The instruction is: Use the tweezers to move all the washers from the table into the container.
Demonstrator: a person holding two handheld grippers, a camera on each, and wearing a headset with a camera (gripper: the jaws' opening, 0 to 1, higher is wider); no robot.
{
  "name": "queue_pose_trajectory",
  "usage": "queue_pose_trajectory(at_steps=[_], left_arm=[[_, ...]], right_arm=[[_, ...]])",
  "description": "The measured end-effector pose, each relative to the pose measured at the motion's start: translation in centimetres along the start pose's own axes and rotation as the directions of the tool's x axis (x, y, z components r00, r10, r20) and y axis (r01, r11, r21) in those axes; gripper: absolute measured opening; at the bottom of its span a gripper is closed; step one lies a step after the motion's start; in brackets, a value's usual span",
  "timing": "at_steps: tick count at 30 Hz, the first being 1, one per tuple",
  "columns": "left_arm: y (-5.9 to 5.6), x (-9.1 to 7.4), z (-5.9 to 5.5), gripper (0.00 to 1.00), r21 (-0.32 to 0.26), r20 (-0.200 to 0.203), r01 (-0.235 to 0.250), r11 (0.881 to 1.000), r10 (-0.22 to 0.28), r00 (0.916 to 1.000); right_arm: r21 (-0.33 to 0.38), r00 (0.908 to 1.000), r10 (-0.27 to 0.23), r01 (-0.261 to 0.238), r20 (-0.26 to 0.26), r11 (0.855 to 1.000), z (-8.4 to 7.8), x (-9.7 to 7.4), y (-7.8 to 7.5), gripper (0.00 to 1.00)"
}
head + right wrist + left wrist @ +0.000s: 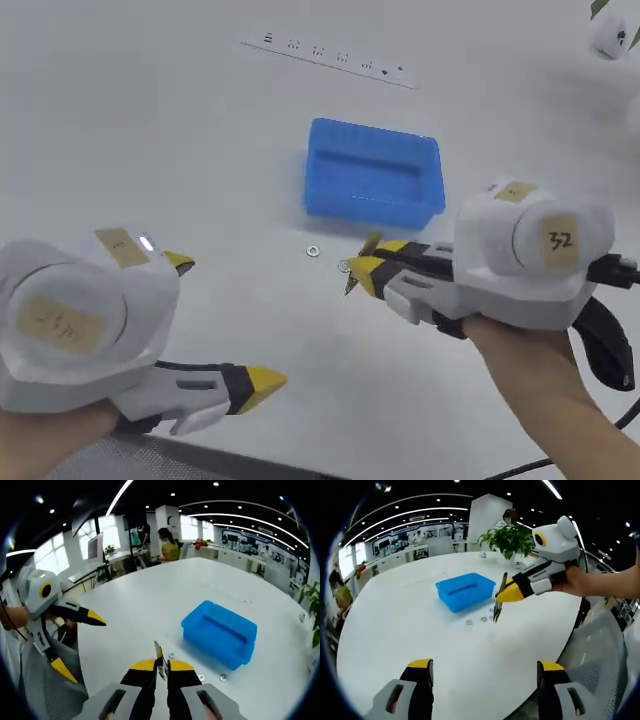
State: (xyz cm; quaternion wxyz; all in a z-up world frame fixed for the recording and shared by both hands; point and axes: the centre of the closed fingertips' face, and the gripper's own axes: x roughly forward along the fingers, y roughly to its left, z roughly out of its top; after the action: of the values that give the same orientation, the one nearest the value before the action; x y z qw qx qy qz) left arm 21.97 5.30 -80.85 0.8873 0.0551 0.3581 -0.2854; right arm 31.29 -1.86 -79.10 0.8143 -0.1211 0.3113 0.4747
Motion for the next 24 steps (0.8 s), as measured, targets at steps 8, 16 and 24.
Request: queue_pose_trajectory(at_steps=[8, 16, 24], left_arm=[[0.3, -0.6, -0.9, 0.99, -0.018, -0.005, -0.065, 0.998, 0.065, 0.9979], [1.0, -1.8, 0.3, 0.99, -0.092, 0.11, -0.102, 0.991, 0.112, 0.9876], [0.3, -2.0, 0.8, 0.99, -0.1, 0.155, -0.089, 0.991, 0.104, 0.9825]], right_arm=[[0.0, 0.999, -0.017, 0.017, 0.04, 1.0, 2.2, 1.6, -1.1, 0.03], [0.067, 0.9978, -0.005, 0.001, 0.066, 0.998, 2.9, 3.5, -1.5, 0.04], [0.063, 0.998, -0.014, 0.01, 0.062, 0.998, 2.7, 4.5, -1.9, 0.04]])
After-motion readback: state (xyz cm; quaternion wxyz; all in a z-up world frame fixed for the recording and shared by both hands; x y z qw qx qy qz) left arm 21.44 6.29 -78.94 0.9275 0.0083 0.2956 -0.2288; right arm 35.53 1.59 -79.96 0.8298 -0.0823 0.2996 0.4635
